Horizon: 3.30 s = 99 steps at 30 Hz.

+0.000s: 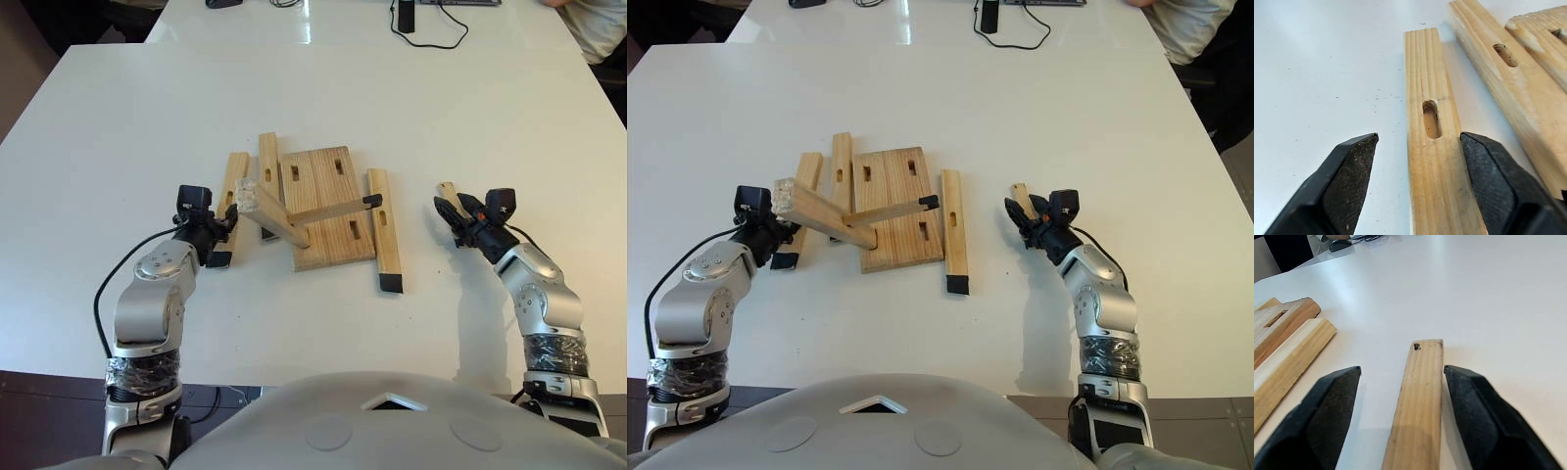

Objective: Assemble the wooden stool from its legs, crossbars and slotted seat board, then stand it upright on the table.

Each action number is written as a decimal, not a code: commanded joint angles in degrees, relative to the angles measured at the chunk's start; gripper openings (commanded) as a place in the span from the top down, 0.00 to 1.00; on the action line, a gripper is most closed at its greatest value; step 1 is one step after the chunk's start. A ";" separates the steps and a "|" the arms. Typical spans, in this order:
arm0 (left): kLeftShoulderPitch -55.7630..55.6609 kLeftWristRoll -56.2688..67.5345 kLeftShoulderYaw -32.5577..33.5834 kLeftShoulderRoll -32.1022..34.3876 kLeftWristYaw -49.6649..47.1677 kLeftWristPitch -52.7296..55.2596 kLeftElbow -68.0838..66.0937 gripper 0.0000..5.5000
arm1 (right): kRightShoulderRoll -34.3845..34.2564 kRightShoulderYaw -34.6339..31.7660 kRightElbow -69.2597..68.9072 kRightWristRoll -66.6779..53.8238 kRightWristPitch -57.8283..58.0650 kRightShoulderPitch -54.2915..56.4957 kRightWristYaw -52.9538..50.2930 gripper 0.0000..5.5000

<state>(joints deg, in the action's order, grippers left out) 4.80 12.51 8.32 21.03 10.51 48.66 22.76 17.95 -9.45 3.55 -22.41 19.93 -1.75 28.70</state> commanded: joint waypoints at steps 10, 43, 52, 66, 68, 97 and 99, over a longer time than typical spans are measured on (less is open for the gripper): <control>5.35 1.93 -0.78 -0.70 -0.44 15.99 2.43 0.48 | -0.30 0.36 1.07 0.41 0.15 -0.92 -0.45 0.43; -39.11 43.66 12.71 17.36 55.77 1.33 -12.79 0.63 | 8.34 -1.47 -14.25 -42.70 31.73 48.98 18.10 0.32; -37.72 43.36 7.27 18.27 59.95 -1.65 -9.94 0.63 | 8.67 1.61 -14.20 -43.53 33.79 50.24 19.69 0.31; -35.70 41.00 2.77 20.20 61.67 -4.31 -9.58 0.63 | 6.40 4.60 -15.80 -41.88 32.24 50.00 19.70 0.41; -35.30 40.64 2.54 20.63 61.90 -4.72 -9.76 0.63 | 6.56 4.67 -16.07 -41.86 32.06 49.80 19.88 0.46; -36.23 22.46 5.17 18.50 47.32 -22.41 -34.21 0.37 | 15.94 6.48 -7.89 -20.70 16.34 41.35 29.03 0.63; -34.77 21.82 9.95 15.35 38.15 -24.46 -37.54 0.37 | 18.88 8.42 -5.30 -15.51 11.95 39.20 32.53 0.63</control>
<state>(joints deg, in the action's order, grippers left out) -31.74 35.77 13.50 39.36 57.10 26.42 -11.11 33.52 -2.53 -4.33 -43.03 36.46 39.91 57.76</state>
